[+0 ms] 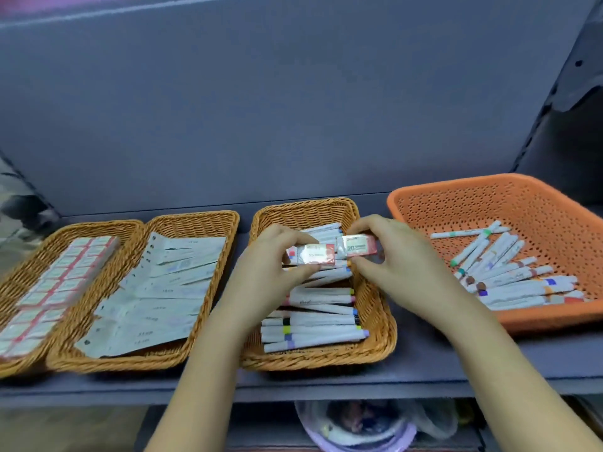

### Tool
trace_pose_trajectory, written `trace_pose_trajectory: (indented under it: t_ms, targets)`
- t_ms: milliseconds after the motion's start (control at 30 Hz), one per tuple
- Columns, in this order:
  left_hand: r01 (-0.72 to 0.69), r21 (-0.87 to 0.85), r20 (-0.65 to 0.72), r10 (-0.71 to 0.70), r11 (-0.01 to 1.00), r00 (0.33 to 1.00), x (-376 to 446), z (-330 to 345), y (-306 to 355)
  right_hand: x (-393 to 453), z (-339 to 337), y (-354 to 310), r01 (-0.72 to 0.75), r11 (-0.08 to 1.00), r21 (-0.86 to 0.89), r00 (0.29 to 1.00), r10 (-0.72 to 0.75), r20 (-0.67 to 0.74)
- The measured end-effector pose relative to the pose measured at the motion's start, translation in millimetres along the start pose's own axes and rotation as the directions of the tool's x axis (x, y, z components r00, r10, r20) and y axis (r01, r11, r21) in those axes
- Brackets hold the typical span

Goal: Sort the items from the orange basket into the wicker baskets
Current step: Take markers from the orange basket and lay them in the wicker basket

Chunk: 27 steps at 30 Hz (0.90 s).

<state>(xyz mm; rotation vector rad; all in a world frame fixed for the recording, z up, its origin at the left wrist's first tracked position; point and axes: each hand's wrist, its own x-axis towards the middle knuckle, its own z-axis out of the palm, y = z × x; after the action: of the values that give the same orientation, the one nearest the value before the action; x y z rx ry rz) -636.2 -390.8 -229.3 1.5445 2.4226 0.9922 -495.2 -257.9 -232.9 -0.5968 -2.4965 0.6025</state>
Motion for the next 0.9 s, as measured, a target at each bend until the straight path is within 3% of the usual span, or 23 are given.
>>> trace_pose_trajectory:
  t_ms: [200,433,600,900]
  targets:
    - [0.028,0.126,-0.143,-0.01,0.992,0.99,-23.6,-27.8,-17.5,7.9,21.0,-25.6,0.113,0.993,-0.02,0.988,-0.111,0.104]
    - [0.046,0.128,-0.195,-0.02,0.991,0.981,-62.3,-66.5,-54.2,9.4,56.0,-76.8,0.206,0.978,0.026,0.971,-0.208,0.12]
    - [0.07,0.175,-0.176,-0.039,0.982,0.984,-92.6,-112.2,-94.4,14.6,93.3,-131.9,0.266,0.964,0.004,0.961,-0.265,0.075]
    - [0.142,0.261,-0.147,-0.106,0.955,0.983,-138.0,-193.1,-180.9,22.2,167.5,-237.9,0.216,0.974,0.062,0.973,-0.221,0.068]
